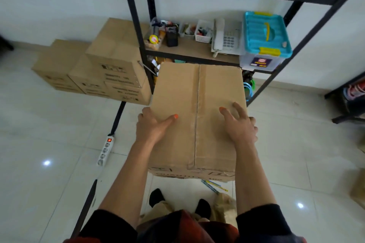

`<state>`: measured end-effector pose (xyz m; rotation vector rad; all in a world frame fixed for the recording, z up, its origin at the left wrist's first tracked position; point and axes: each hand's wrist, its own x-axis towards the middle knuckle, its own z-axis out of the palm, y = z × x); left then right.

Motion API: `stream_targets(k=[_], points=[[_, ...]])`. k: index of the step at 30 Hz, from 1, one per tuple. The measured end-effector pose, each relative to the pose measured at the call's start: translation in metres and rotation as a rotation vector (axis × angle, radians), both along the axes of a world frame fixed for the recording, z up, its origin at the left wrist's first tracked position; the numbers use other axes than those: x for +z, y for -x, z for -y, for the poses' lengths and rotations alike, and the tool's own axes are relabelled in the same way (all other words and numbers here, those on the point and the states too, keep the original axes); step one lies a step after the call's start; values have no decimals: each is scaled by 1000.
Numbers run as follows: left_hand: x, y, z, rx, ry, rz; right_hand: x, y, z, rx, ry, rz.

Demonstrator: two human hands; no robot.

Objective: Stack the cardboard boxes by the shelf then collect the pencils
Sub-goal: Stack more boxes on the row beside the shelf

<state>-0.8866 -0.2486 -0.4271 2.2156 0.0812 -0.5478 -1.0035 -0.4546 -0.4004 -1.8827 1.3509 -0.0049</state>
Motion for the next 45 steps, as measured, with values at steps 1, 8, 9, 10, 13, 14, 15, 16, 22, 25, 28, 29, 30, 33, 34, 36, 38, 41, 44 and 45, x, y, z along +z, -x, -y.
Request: stream_targets(k=[1, 8, 9, 10, 13, 14, 15, 16, 22, 25, 28, 29, 30, 33, 34, 36, 38, 41, 44, 45], points=[[1, -5, -8, 16, 12, -13, 2, -6, -6, 9, -7, -4], [5, -54, -61, 117, 32, 35, 12, -78, -50, 113, -3, 4], [5, -62, -71, 132, 41, 45, 12, -90, -59, 123, -1, 18], [5, -70, -81, 147, 53, 53, 12, -100, -67, 130, 2, 32], [6, -88, -103, 195, 67, 66, 14, -123, -85, 164, 20, 37], [7, -96, -112, 220, 70, 63, 15, -133, -92, 187, 23, 39], [8, -101, -117, 236, 63, 64, 14, -138, -95, 209, 19, 47], [9, -108, -125, 259, 55, 62, 14, -148, -100, 237, 17, 52], [13, -144, -154, 324, -7, 71, 13, -199, -124, 346, -22, 26], [10, -164, -166, 349, -13, 70, 11, -227, -133, 409, -26, 10], [8, -181, -185, 391, -14, 64, 9, -259, -147, 500, 7, -15], [8, -184, -189, 404, -18, 74, 11, -267, -152, 517, 4, -21], [8, -186, -193, 419, -34, 86, 11, -273, -156, 524, -3, -25], [11, -197, -212, 487, -69, 114, 12, -295, -178, 562, -5, -24], [10, -204, -222, 499, -75, 107, 10, -302, -189, 569, 0, -26], [8, -214, -241, 500, -80, 82, 8, -311, -210, 579, 7, -42], [6, -230, -268, 494, -53, 74, 6, -324, -237, 582, -1, -47], [4, -252, -304, 458, -53, 55, 6, -347, -273, 535, -3, -45], [4, -277, -354, 420, -50, 36, 4, -369, -326, 494, -4, -37], [4, -288, -374, 405, -56, 39, 4, -377, -347, 477, -9, -27]])
